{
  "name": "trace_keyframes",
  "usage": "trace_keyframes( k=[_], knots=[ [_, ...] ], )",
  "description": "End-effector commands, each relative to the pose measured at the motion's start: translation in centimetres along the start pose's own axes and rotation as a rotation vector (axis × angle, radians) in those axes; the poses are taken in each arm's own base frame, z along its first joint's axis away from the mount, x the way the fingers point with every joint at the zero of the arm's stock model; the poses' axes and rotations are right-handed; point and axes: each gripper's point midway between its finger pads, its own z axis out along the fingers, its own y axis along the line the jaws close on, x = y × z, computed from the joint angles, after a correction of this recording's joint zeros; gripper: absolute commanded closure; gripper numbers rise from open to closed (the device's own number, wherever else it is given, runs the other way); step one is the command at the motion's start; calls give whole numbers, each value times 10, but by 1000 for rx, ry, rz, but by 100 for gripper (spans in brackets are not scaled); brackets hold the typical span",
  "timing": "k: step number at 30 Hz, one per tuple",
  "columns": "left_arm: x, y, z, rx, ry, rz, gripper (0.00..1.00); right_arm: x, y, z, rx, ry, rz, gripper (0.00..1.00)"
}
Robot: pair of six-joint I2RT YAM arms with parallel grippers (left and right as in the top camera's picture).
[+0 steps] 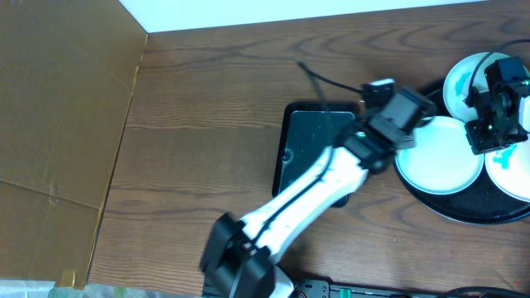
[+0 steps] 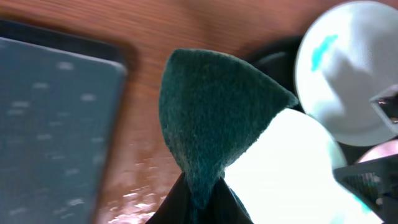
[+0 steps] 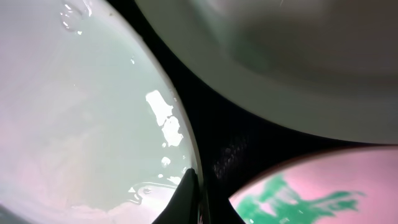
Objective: Clean dirty plates on tray and stack at the side
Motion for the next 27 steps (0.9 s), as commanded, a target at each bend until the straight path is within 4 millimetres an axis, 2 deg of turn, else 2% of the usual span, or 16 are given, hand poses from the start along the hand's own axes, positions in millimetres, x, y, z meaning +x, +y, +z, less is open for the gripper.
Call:
trace_keyframes(
  k=[1,7,9,11,15,18,24,27],
  knots=[
    [-22,46,-12,-93,-28,-33,93,-20,19,-40,30,-120,-60,99],
    [-21,135,-14,-296,79,-155,93,-33,8,-104,308,-280,-107,99],
    [-18,157,-14,-343,115,-194,93,-34,4,-128,429,-333,-119,99],
    [-16,170,-15,-366,137,-225,93,-34,2,-151,534,-388,-125,99],
    [-15,180,-15,-375,152,-253,93,-34,4,-190,680,-486,-129,99],
    [-15,180,-15,-375,152,-253,93,-33,12,-204,725,-527,-142,99],
    [-12,176,-14,-355,170,-247,93,-30,27,-206,745,-536,-186,99],
    [-9,170,-12,-320,190,-254,93,-29,39,-195,656,-525,-193,99]
  ],
)
